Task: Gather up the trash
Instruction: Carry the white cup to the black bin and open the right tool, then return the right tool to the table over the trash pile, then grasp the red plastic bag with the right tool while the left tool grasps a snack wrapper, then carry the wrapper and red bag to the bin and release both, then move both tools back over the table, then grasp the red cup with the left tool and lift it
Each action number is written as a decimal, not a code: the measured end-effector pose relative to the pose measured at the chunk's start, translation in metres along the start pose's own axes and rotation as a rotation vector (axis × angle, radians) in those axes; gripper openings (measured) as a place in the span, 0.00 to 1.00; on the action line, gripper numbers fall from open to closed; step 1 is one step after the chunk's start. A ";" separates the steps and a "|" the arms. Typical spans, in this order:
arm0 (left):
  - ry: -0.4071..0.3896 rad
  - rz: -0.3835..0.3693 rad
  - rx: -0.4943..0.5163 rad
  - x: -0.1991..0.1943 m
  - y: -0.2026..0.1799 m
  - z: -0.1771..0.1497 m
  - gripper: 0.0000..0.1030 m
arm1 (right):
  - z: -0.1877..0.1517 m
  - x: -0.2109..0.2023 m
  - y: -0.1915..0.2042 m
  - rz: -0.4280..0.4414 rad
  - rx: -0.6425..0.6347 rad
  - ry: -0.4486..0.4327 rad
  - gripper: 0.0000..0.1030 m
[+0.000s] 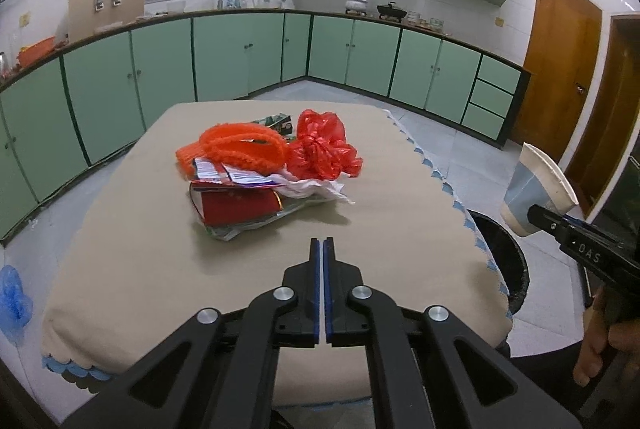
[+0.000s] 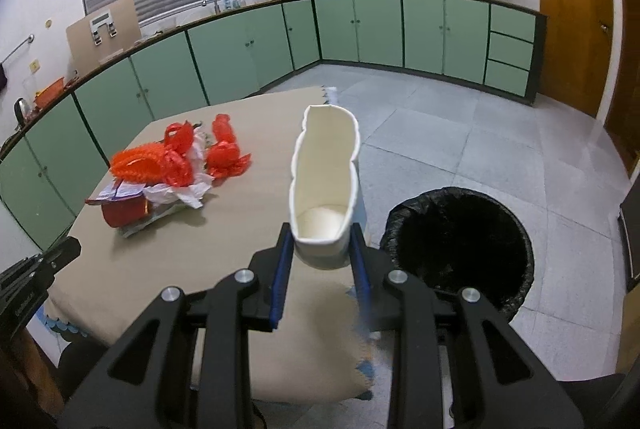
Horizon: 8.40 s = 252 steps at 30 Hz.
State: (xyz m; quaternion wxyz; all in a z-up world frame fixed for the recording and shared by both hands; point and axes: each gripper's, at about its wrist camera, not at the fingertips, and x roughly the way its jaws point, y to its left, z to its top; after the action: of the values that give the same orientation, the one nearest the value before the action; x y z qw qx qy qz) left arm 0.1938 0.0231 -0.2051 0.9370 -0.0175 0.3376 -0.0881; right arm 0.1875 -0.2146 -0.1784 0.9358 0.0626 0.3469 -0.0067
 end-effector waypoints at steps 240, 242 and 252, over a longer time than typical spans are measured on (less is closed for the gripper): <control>-0.013 0.264 -0.138 0.083 0.063 -0.002 0.74 | 0.047 0.072 0.071 0.325 -0.219 0.074 0.44; -0.007 0.252 -0.150 0.090 0.066 -0.002 0.74 | 0.048 0.079 0.079 0.324 -0.221 0.081 0.44; -0.023 0.219 -0.168 0.091 0.074 -0.001 0.50 | 0.040 0.106 0.104 0.332 -0.257 0.131 0.44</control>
State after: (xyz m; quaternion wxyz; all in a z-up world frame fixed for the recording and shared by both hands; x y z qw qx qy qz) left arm 0.2737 0.0799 -0.2700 0.9401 -0.0600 0.3327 0.0437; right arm 0.2997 -0.1130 -0.2052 0.8998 -0.0007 0.3899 0.1956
